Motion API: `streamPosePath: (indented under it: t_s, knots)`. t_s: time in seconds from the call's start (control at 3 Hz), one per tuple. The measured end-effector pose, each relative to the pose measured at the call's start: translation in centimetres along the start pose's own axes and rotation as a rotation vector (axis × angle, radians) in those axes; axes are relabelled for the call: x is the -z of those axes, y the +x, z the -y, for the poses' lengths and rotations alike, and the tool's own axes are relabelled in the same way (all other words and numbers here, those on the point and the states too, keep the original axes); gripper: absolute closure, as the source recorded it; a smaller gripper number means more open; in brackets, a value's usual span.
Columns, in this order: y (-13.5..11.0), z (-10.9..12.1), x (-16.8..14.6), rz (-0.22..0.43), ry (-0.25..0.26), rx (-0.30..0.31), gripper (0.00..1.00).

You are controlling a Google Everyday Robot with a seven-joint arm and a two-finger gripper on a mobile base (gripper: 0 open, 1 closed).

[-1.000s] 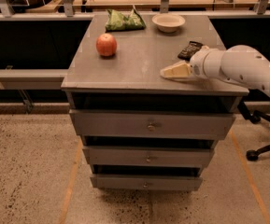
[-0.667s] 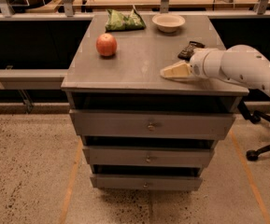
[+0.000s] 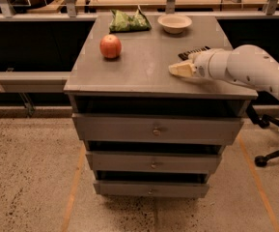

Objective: Move rxbar chocolate near apple

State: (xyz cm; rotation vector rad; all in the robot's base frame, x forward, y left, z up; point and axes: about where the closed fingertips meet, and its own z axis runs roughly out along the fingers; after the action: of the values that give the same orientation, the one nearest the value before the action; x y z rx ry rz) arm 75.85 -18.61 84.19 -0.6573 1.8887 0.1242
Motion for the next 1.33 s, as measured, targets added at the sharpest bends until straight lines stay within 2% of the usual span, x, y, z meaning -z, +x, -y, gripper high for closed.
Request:
streamPosePath:
  t_s: [0.67,1.0,1.33]
  knots:
    - [0.0,0.0,0.0,0.0,0.0,0.0,0.47]
    - [0.0,0.0,0.0,0.0,0.0,0.0,0.24]
    - [-1.6,2.0,0.9,0.085,0.033,-0.063,0.02]
